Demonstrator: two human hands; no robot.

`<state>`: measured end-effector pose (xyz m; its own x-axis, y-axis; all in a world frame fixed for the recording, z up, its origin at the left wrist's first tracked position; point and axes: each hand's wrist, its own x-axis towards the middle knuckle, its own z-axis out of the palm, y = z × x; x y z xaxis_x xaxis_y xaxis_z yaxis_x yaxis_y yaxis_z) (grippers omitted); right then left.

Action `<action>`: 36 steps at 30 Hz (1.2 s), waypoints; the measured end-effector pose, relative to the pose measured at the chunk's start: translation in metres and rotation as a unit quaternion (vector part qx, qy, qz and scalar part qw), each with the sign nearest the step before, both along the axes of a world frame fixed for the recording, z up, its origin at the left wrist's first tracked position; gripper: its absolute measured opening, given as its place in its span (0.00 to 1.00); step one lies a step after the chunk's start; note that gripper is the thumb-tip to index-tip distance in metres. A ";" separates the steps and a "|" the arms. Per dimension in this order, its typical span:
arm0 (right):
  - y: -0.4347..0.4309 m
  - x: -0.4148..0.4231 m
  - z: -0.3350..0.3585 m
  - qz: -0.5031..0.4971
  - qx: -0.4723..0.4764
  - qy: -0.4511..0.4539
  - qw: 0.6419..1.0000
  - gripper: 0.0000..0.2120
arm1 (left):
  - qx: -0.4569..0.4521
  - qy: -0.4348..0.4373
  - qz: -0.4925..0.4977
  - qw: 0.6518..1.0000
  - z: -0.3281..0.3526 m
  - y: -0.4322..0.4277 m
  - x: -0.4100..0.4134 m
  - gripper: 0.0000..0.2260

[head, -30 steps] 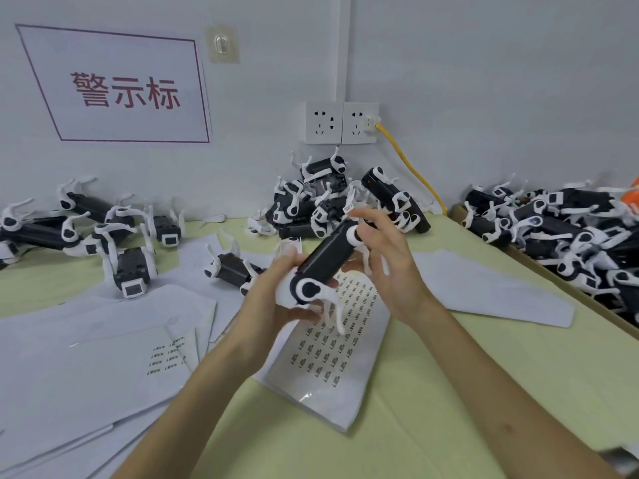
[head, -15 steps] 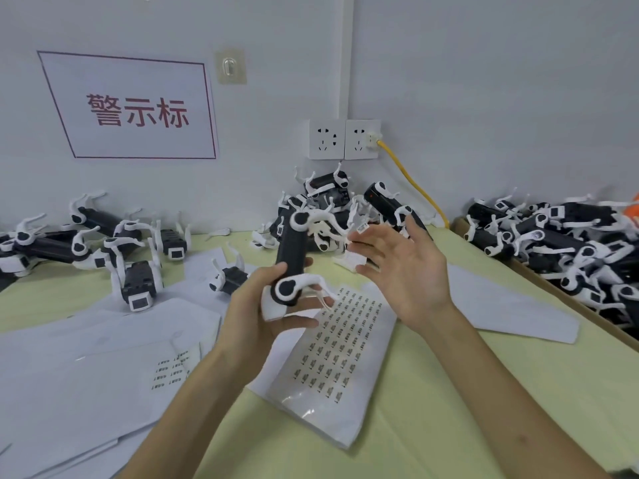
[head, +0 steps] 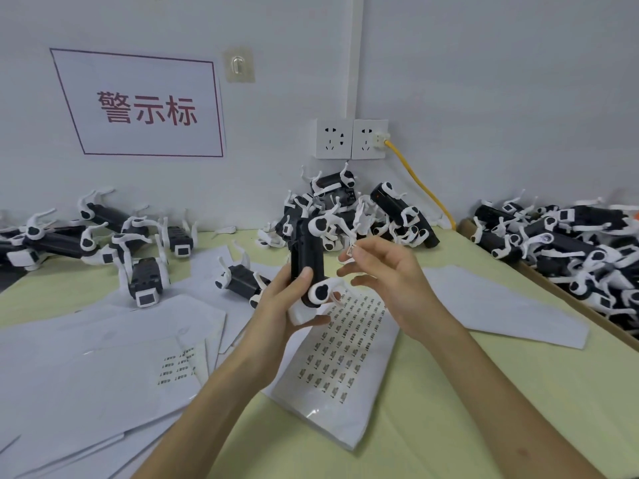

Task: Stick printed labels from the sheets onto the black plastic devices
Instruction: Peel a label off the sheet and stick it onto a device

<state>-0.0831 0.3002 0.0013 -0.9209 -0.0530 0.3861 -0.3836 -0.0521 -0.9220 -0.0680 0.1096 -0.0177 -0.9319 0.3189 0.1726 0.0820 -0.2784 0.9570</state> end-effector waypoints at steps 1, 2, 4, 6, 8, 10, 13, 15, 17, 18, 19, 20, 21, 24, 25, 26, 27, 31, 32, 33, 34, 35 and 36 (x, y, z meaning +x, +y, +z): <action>0.000 0.000 -0.001 -0.001 0.005 0.002 1.000 0.06 | -0.010 0.009 -0.001 1.000 0.000 0.000 0.000 0.21; -0.001 0.000 -0.001 0.001 0.009 0.004 1.000 0.06 | -0.019 0.017 0.002 1.000 0.000 0.001 0.001 0.20; -0.003 0.001 -0.002 -0.003 0.027 0.014 1.000 0.07 | -0.033 0.029 0.010 0.999 -0.002 0.002 0.001 0.19; -0.004 0.002 -0.002 -0.012 0.049 0.029 0.998 0.06 | -0.044 0.034 0.018 0.998 -0.004 0.004 0.002 0.19; -0.006 0.004 -0.002 -0.016 0.063 0.044 0.997 0.05 | -0.057 0.038 0.031 0.997 -0.006 0.005 0.002 0.19; -0.007 0.006 -0.001 -0.020 0.074 0.055 0.996 0.05 | -0.074 0.050 0.033 0.995 -0.007 0.006 0.004 0.19; -0.009 0.005 -0.002 -0.039 0.085 0.067 0.993 0.04 | -0.096 0.080 0.042 0.991 -0.008 0.008 0.007 0.18; -0.011 0.005 -0.003 -0.045 0.083 0.068 0.993 0.04 | -0.107 0.102 0.059 0.987 -0.007 0.010 0.009 0.18; -0.012 0.005 -0.005 -0.044 0.080 0.064 0.994 0.05 | -0.120 0.123 0.077 0.982 -0.006 0.011 0.011 0.18; -0.013 0.005 -0.005 -0.043 0.079 0.062 0.994 0.05 | -0.124 0.130 0.082 0.980 -0.005 0.012 0.011 0.18; -0.014 0.005 -0.005 -0.043 0.079 0.061 0.994 0.05 | -0.127 0.136 0.085 0.979 -0.005 0.012 0.012 0.19; -0.014 0.005 -0.006 -0.043 0.079 0.060 0.994 0.05 | -0.131 0.141 0.089 0.977 -0.005 0.012 0.012 0.20; -0.015 0.005 -0.006 -0.043 0.077 0.059 0.994 0.05 | -0.135 0.144 0.094 0.976 -0.005 0.013 0.012 0.21; -0.016 0.005 -0.006 -0.046 0.068 0.056 0.995 0.05 | -0.145 0.153 0.106 0.972 -0.008 0.013 0.011 0.19; -0.016 0.005 -0.006 -0.048 0.067 0.056 0.995 0.05 | -0.148 0.155 0.107 0.971 -0.009 0.013 0.010 0.17; -0.016 0.005 -0.006 -0.050 0.068 0.057 0.995 0.05 | -0.151 0.158 0.108 0.970 -0.009 0.013 0.010 0.16; -0.016 0.005 -0.006 -0.050 0.069 0.058 0.995 0.05 | -0.153 0.161 0.110 0.969 -0.010 0.014 0.009 0.15; -0.016 0.005 -0.006 -0.055 0.069 0.059 0.994 0.04 | -0.163 0.171 0.118 0.965 -0.011 0.014 0.008 0.16; -0.016 0.005 -0.005 -0.056 0.070 0.059 0.994 0.04 | -0.164 0.172 0.119 0.964 -0.011 0.014 0.008 0.16; -0.016 0.005 -0.005 -0.056 0.069 0.059 0.994 0.04 | -0.163 0.173 0.119 0.964 -0.011 0.015 0.008 0.16; -0.016 0.005 -0.005 -0.056 0.068 0.058 0.994 0.04 | -0.163 0.174 0.120 0.964 -0.011 0.015 0.008 0.15; -0.016 0.005 -0.005 -0.056 0.066 0.057 0.995 0.04 | -0.163 0.176 0.121 0.963 -0.011 0.015 0.007 0.15; -0.017 0.005 -0.005 -0.055 0.065 0.056 0.995 0.05 | -0.164 0.178 0.122 0.962 -0.011 0.015 0.007 0.15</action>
<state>-0.0777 0.2837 -0.0040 -0.8754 -0.0095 0.4834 -0.4813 0.1125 -0.8693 -0.0606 0.1245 -0.0291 -0.8860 0.1905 0.4227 0.4463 0.1033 0.8889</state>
